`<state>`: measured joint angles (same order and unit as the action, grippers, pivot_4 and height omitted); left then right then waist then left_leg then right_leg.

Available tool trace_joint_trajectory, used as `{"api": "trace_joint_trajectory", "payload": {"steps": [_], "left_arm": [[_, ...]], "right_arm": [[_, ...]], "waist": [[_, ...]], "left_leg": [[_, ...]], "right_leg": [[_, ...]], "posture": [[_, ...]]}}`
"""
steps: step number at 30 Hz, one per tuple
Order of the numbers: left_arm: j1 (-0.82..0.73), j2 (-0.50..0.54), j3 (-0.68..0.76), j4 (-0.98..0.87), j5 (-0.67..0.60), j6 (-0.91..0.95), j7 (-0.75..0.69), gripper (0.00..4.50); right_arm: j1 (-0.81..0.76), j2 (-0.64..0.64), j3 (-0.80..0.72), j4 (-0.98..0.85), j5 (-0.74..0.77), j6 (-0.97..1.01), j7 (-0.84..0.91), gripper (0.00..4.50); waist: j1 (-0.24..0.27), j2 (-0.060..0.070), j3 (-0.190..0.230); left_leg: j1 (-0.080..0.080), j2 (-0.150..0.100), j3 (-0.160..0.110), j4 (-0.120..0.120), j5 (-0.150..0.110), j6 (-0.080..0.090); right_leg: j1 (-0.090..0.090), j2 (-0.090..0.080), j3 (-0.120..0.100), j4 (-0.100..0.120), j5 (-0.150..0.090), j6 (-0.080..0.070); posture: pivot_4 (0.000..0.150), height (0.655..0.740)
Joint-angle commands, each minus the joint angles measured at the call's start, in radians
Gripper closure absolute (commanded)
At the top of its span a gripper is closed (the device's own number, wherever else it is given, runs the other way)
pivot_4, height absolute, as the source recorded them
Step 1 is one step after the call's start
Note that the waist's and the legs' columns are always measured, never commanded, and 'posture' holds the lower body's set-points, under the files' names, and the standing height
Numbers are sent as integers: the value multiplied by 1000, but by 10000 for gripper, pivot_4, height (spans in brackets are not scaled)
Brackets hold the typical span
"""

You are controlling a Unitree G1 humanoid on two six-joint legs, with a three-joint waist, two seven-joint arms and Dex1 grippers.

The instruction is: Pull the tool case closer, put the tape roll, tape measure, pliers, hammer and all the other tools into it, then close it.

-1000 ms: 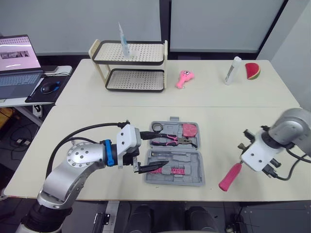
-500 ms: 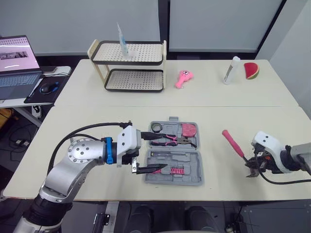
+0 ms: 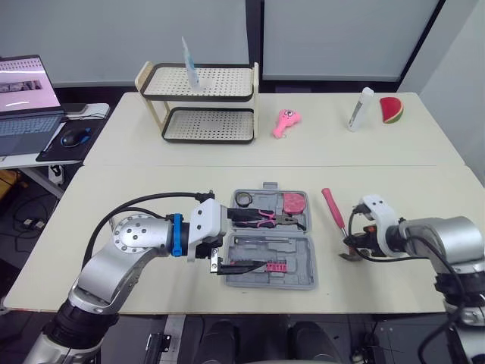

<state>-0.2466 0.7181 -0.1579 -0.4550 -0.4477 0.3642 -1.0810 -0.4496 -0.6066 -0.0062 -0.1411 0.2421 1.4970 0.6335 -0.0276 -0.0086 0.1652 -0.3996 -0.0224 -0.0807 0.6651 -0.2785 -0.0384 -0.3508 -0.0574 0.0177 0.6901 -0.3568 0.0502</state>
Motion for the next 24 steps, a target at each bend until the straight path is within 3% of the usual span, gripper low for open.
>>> {"api": "trace_joint_trajectory", "payload": {"steps": [1,4,5,12,17,21,24], "left_arm": [[-2,-6,5,-9,3,-19,1,0],[1,-8,8,-7,5,-21,3,0],[3,-9,9,-9,4,-20,4,0],[22,-11,40,-16,-14,-14,17,0],[13,-4,65,-18,-45,30,29,0],[-34,-13,48,-12,-29,38,34,0],[-44,-12,45,-20,-36,55,36,0]], "right_arm": [[-15,16,-2,17,-6,-43,-52,42697],[-11,35,-4,25,4,-62,-80,42697],[-8,37,-8,22,10,-64,-86,35473],[51,13,-92,-111,78,-118,-67,23743],[212,-91,-77,-231,82,-388,19,15300],[273,-75,-36,-197,35,-551,-15,5640],[287,-43,-24,-158,14,-592,-51,5640]], "waist": [[1,0,0],[-1,0,0],[-2,0,0],[-2,0,0],[1,-1,0],[-2,-1,0],[-5,-1,0]], "left_leg": [[0,0,0,0,0,0],[0,0,0,0,0,0],[0,0,0,0,0,1],[0,0,0,0,-1,2],[0,0,0,0,-1,3],[1,1,0,0,-1,3],[2,1,0,0,-1,3]], "right_leg": [[0,0,0,0,0,0],[-1,0,0,1,0,0],[-1,0,0,1,0,0],[-1,0,0,2,0,0],[0,0,0,1,0,0],[0,1,0,2,0,0],[0,1,1,2,0,0]], "posture": [[1500,7290],[1500,7290],[1500,7290],[1500,7290],[1500,7290],[1500,7290],[1500,7290]]}}
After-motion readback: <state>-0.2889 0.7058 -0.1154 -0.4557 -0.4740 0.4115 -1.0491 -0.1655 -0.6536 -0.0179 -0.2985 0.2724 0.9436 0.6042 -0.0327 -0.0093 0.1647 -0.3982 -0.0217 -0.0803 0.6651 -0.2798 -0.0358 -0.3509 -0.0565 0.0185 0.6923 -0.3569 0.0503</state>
